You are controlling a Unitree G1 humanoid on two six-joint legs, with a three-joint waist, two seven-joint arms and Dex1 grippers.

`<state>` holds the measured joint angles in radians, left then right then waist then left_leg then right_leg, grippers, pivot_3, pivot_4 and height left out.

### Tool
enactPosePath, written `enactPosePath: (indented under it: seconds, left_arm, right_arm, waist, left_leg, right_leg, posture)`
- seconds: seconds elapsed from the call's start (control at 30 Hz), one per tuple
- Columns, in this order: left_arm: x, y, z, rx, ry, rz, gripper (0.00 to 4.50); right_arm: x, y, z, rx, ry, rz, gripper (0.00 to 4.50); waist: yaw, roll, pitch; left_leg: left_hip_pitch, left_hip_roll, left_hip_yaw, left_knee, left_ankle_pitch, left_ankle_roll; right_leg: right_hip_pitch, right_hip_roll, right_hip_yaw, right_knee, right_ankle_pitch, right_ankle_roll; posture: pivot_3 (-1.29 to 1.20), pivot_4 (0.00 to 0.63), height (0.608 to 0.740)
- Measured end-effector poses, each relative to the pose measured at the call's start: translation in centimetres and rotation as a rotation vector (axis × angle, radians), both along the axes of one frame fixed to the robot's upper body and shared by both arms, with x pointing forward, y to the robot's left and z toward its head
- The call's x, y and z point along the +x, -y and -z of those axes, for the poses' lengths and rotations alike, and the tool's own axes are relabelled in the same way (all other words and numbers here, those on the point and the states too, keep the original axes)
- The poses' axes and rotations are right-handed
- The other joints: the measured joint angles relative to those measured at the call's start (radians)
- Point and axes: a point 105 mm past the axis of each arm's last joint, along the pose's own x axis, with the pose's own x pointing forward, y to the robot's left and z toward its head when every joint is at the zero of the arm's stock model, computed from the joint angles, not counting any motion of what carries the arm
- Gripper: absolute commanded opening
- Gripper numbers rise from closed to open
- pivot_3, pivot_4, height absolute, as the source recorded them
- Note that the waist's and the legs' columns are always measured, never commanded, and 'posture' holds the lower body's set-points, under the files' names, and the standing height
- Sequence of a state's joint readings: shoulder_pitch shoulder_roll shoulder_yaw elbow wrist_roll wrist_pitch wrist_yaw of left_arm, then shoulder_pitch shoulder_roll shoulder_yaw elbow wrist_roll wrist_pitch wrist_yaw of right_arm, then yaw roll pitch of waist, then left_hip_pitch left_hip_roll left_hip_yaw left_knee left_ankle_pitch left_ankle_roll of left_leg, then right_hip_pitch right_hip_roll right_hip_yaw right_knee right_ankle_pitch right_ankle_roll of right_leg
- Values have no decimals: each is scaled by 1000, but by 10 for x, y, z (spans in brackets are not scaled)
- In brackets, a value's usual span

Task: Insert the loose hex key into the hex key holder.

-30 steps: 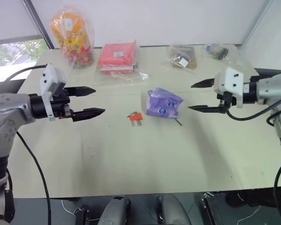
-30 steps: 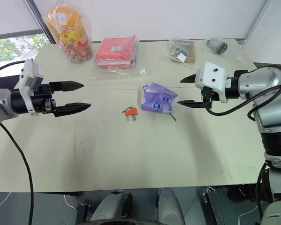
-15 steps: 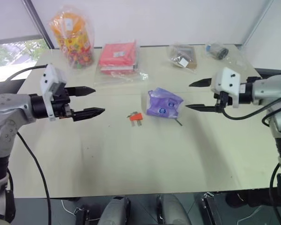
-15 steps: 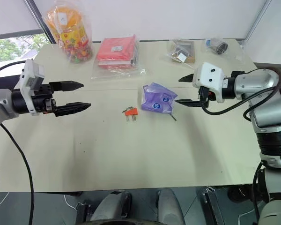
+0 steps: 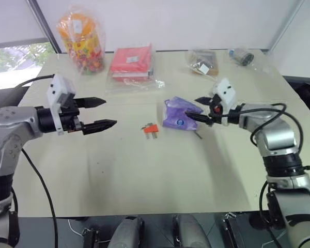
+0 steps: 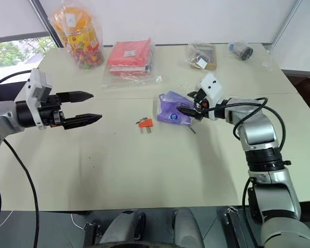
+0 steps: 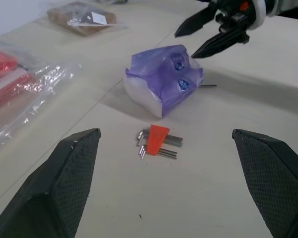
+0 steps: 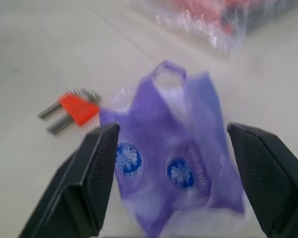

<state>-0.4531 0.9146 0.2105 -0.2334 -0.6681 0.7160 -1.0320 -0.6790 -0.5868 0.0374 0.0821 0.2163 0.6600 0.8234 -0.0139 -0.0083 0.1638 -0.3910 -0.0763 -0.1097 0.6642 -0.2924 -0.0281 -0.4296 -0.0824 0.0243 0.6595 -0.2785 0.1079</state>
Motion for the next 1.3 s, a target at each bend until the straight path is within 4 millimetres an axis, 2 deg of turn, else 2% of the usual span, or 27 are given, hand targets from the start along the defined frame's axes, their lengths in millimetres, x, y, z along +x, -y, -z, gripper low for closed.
enactPosePath:
  seconds: [0.23,0.5,0.7,0.8,0.97,1.0,1.3]
  left_arm:
    - [-3,3,1,1,2,6,4436]
    - [-2,3,1,-5,7,-6,4436]
    - [-3,6,1,-7,17,-6,4436]
    - [-2,6,2,-8,17,-13,4500]
    - [-2,7,2,-7,23,-23,4500]
    - [-2,7,2,-7,24,-24,4500]
    - [-2,7,4,-10,22,-29,4500]
  right_arm:
    - [8,1,11,7,-29,88,3605]
    - [6,-15,40,-90,-101,61,3605]
    - [8,-19,57,-152,-117,50,3605]
    - [10,-19,59,-174,-102,43,2704]
    - [12,-23,58,-195,-74,18,209]
    - [12,-25,59,-193,-74,15,36]
    - [11,-21,54,-187,-31,21,36]
  waist:
    - [-3,0,0]
    - [-4,0,0]
    - [-5,0,0]
    - [-6,-1,-1]
    - [-7,-1,-1]
    - [-6,-1,-1]
    - [-4,-1,-1]
  left_leg:
    - [0,0,0,0,0,0]
    - [0,0,0,0,0,0]
    - [1,0,0,0,0,0]
    - [1,0,0,0,0,0]
    - [1,0,0,0,0,0]
    - [1,0,0,0,0,0]
    - [1,0,0,0,0,0]
  right_leg:
    - [-1,0,0,2,0,0]
    - [-1,0,0,3,0,0]
    - [-1,1,0,3,0,0]
    - [-1,1,0,3,0,0]
    - [-1,1,0,4,0,0]
    - [-1,1,0,4,0,0]
    - [0,1,0,3,0,0]
  posture:
    - [0,150,740]
    - [0,150,740]
    - [0,150,740]
    - [0,150,740]
    - [0,150,740]
    - [0,150,740]
    - [0,150,740]
